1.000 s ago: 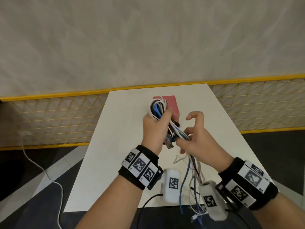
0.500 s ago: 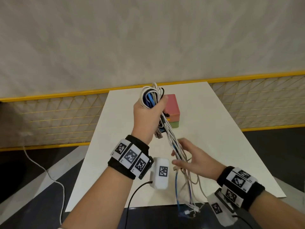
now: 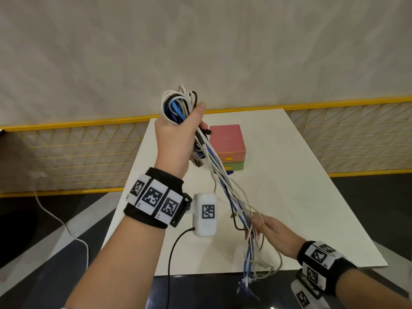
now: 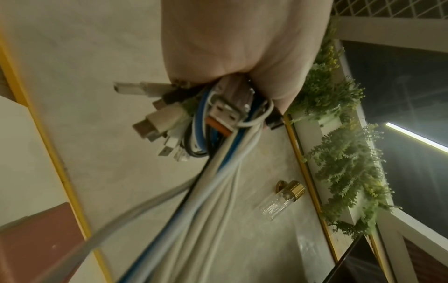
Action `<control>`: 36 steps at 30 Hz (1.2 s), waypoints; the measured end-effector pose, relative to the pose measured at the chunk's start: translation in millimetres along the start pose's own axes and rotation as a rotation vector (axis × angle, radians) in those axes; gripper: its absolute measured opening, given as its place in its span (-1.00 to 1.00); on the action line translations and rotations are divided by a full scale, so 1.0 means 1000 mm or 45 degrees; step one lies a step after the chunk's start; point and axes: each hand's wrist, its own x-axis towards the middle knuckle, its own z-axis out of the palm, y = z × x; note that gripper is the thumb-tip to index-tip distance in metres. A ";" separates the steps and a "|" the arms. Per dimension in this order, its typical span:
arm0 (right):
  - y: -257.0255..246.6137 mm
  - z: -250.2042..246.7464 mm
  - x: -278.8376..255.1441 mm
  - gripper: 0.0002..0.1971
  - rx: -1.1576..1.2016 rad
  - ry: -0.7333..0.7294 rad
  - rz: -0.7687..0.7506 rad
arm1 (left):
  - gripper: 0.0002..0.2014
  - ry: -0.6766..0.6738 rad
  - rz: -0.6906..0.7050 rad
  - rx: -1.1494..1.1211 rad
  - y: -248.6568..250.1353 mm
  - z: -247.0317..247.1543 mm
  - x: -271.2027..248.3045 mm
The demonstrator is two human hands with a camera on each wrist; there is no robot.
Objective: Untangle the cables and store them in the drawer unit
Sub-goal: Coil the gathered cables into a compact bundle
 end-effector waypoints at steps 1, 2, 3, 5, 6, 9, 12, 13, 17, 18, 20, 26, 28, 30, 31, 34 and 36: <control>0.004 0.001 0.000 -0.49 -0.022 0.015 0.012 | -0.85 0.001 0.005 0.010 0.001 -0.001 0.001; 0.005 0.002 0.001 -0.60 -0.028 0.037 0.020 | -0.85 0.004 0.009 0.017 0.000 -0.003 0.001; 0.007 0.002 0.003 -0.71 -0.034 0.065 0.019 | -0.85 0.008 0.012 0.022 0.000 -0.004 0.000; 0.011 0.001 0.006 -0.80 -0.077 0.151 0.001 | -0.85 0.018 0.008 0.032 -0.002 -0.005 0.000; 0.013 0.000 0.006 -0.80 -0.107 0.197 0.002 | -0.85 0.023 0.009 0.036 -0.001 -0.006 0.000; 0.015 -0.004 0.001 -0.79 -0.222 0.273 0.046 | -0.85 0.048 0.033 0.041 0.003 -0.011 0.005; 0.012 -0.009 -0.007 -0.75 -0.209 0.304 0.038 | -0.85 0.083 0.063 0.061 0.005 -0.019 0.010; 0.014 -0.012 -0.008 -0.73 -0.228 0.337 0.069 | -0.85 0.098 0.064 0.068 0.006 -0.022 0.011; 0.030 -0.023 -0.013 -0.69 -0.747 0.139 0.555 | -0.78 0.149 0.050 0.027 0.006 -0.031 0.014; 0.033 -0.025 -0.016 -0.58 -0.811 0.036 0.619 | -0.72 0.147 0.044 0.018 0.006 -0.032 0.015; 0.034 -0.030 -0.020 -0.23 -0.752 -0.075 0.548 | -0.73 0.130 0.039 0.036 0.005 -0.032 0.014; -0.066 -0.044 0.006 0.17 -0.121 -0.108 0.072 | -0.84 -0.041 0.030 0.175 -0.011 -0.014 -0.004; -0.106 -0.035 0.025 0.14 0.038 -0.024 -0.164 | -0.79 -0.122 0.055 0.177 -0.016 -0.003 -0.010; -0.129 -0.017 0.043 0.05 0.107 -0.006 -0.309 | -0.71 -0.164 0.105 0.172 -0.017 0.007 -0.015; -0.135 -0.005 0.049 -0.06 0.177 0.009 -0.324 | -0.70 -0.170 0.122 0.161 -0.015 0.011 -0.017; -0.128 0.021 0.055 -0.50 0.348 0.120 -0.240 | -0.68 -0.151 0.132 0.121 -0.010 0.011 -0.012; -0.108 0.025 0.052 -0.76 0.293 0.120 -0.158 | -0.72 -0.106 0.135 0.112 -0.007 0.002 -0.006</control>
